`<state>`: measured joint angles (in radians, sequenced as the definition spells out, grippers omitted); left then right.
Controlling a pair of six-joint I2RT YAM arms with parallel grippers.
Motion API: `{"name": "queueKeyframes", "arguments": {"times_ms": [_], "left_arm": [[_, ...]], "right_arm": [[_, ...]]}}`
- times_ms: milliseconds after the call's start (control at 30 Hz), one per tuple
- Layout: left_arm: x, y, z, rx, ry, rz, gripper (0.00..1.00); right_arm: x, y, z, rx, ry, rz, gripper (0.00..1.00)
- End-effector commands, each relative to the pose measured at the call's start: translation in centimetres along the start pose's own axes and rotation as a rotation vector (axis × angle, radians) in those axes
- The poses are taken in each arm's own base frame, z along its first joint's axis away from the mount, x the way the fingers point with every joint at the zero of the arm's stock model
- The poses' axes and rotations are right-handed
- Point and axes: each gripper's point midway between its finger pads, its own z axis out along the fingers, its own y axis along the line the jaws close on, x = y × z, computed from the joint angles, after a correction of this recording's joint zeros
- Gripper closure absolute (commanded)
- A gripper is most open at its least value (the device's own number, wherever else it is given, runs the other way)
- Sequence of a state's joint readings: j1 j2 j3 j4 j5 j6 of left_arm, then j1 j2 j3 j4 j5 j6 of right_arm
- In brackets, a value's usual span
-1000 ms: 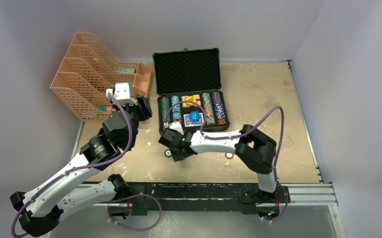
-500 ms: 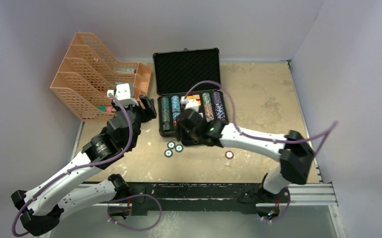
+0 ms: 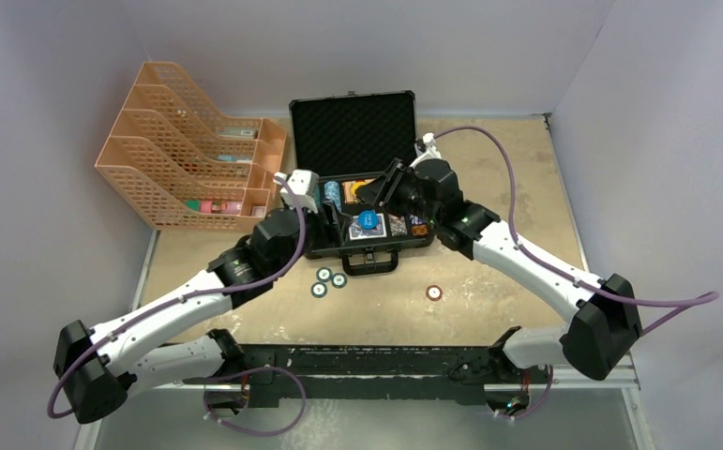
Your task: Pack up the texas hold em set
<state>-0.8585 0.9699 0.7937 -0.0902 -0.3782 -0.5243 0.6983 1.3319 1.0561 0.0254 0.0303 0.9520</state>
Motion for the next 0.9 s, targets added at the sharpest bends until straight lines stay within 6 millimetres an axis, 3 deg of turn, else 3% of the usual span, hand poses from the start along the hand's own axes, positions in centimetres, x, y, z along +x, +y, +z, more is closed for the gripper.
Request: {"name": "queueKeyframes", "arguments": {"times_ms": [0, 300, 500, 700, 767, 800, 867], "left_arm": [[-2.5, -4.7, 0.9, 0.213, -0.109, -0.092, 0.41], [-4.3, -6.5, 1.8, 0.308, -0.236, -0.109, 0.42], [-4.6, -5.1, 3.2, 0.200, -0.254, -0.120, 0.68], [-4.7, -5.0, 3.7, 0.183, -0.269, -0.113, 0.76], [-5.1, -5.0, 3.6, 0.183, -0.283, -0.110, 0.86], [-5.2, -4.9, 3.6, 0.178, -0.288, -0.101, 0.97], [-5.3, -4.6, 3.5, 0.170, -0.292, -0.072, 1.00]], "right_arm": [[-1.5, 4.7, -1.5, -0.159, 0.006, 0.065, 0.63], [-1.4, 5.4, -2.1, -0.184, 0.025, 0.112, 0.61], [-1.4, 6.0, -2.5, -0.211, 0.030, 0.123, 0.60], [-1.3, 6.0, -2.8, -0.224, 0.031, 0.124, 0.60], [-1.3, 6.0, -2.8, -0.224, 0.035, 0.122, 0.60], [-1.2, 5.9, -2.8, -0.223, 0.037, 0.119, 0.59], [-1.3, 5.8, -2.9, -0.227, 0.032, 0.092, 0.52]]}}
